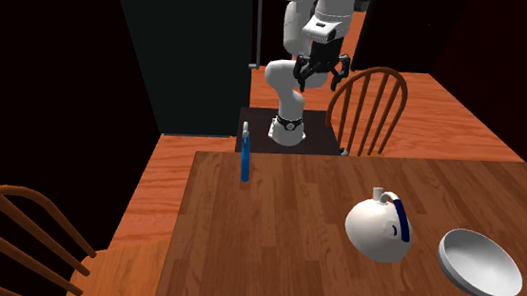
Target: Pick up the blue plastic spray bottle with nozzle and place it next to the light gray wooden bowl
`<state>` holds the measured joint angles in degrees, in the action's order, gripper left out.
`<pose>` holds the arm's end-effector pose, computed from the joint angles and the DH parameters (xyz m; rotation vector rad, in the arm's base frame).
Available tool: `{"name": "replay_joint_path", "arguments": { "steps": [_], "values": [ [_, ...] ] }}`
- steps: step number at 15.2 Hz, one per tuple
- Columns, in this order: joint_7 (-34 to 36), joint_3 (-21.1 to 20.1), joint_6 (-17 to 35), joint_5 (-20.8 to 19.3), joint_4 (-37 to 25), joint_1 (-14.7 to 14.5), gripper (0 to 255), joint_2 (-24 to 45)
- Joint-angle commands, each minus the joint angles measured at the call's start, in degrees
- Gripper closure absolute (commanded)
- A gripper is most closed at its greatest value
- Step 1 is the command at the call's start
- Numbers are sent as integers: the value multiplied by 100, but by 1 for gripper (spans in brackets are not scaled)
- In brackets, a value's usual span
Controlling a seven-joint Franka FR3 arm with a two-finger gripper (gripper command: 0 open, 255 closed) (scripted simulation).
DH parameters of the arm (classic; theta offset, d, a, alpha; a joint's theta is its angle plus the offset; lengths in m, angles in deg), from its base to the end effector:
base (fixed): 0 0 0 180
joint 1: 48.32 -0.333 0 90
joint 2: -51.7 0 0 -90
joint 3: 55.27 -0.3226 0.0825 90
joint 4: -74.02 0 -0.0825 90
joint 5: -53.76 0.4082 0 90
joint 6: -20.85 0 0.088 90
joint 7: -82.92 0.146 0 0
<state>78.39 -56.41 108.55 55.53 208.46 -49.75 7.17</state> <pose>0.3224 0.0203 0.5546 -3.1178 -0.1851 0.0599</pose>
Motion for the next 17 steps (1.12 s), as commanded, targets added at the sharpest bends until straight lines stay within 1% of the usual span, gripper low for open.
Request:
{"name": "replay_joint_path", "arguments": {
  "steps": [1, 9, 13, 17],
  "values": [
    [0, 0, 0, 0, 0, 0, 0, 0],
    [-907, 885, 792, -709, 929, 403, 0, -244],
    [-1361, 1374, 1258, -1086, 1239, 638, 0, -169],
    [-1815, 1895, 1777, -1449, 1435, 866, 0, 58]
  ]
}}
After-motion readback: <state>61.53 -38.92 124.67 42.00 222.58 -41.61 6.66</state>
